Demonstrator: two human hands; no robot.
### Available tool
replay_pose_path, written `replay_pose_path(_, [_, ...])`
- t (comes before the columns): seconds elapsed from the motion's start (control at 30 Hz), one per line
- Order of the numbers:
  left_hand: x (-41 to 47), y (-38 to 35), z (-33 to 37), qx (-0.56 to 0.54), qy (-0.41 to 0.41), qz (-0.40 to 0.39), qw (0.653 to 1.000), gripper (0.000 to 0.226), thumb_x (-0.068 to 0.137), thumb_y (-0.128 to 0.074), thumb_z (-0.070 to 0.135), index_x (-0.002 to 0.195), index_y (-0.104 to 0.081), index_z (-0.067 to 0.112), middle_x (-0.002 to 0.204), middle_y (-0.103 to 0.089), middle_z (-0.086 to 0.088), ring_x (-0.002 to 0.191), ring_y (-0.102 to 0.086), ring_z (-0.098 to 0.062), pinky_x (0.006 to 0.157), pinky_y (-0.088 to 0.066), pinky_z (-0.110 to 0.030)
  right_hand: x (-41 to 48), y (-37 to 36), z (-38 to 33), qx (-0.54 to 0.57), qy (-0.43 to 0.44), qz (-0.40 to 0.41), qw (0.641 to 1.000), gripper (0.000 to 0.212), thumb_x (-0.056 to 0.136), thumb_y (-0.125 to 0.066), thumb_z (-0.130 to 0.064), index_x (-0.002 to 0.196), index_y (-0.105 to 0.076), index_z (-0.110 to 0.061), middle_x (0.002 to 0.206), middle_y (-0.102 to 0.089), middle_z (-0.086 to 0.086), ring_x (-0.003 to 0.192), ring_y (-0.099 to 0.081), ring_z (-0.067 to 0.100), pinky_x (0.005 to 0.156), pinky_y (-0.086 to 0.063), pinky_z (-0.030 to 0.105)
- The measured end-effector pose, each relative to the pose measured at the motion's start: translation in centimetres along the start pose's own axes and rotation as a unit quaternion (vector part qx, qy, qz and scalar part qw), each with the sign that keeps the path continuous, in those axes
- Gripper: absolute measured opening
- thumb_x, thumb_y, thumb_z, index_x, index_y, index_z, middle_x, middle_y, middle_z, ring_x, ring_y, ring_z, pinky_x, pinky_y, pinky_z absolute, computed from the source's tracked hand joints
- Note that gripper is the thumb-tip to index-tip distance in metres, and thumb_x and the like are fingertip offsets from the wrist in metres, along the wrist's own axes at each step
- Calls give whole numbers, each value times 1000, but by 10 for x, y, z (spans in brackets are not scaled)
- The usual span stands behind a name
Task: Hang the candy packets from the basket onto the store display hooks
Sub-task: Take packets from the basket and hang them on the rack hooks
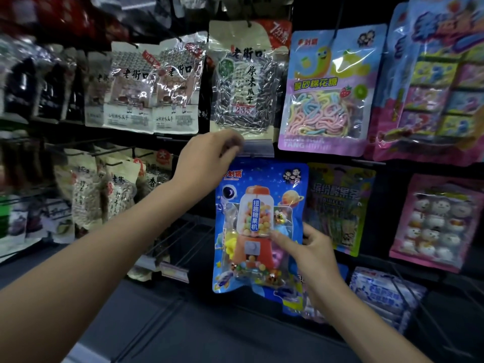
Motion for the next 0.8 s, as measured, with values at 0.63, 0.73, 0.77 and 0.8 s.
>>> replay_pose_path(0.63, [1, -9, -9, -145, 89, 10, 985, 9, 96, -73, 26, 100, -64, 26, 89, -72, 9, 85, -70, -16, 81, -59, -49, 20, -6, 11, 9, 8, 3, 1000, 45, 74, -87, -32, 114, -74, -16, 103, -81, 2, 94, -79, 26, 90, -62, 52])
replay_pose_path(0.73, [-1, -11, -10, -158, 98, 24, 982, 9, 96, -73, 24, 101, -65, 27, 90, -73, 9, 86, -70, -14, 82, -60, -45, 21, -6, 12, 18, 3, 10, 1000, 32, 84, -85, -19, 113, -75, -14, 102, -82, 3, 92, -79, 26, 88, -63, 52])
replay_pose_path(0.77, [-2, -13, -11, -173, 103, 34, 979, 9, 97, -72, 21, 101, -65, 26, 91, -73, 10, 88, -70, -11, 82, -59, -39, 21, -6, 12, 20, 1, 12, 1000, 28, 85, -83, -16, 112, -75, -13, 101, -82, 3, 91, -80, 25, 87, -63, 51])
replay_pose_path(0.8, [-4, -15, -10, -195, 109, 42, 974, 10, 97, -71, 18, 101, -66, 25, 92, -73, 11, 89, -69, -8, 82, -58, -32, 22, -5, 12, 18, 3, 13, 1000, 27, 86, -83, -15, 112, -75, -13, 99, -82, 2, 90, -80, 24, 86, -63, 50])
Point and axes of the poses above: each hand's wrist, its own x-axis towards the middle knuckle, its own y-axis out of the back of the hand, z = x × y, the point moved 1 cm from there along x, towards the middle knuckle
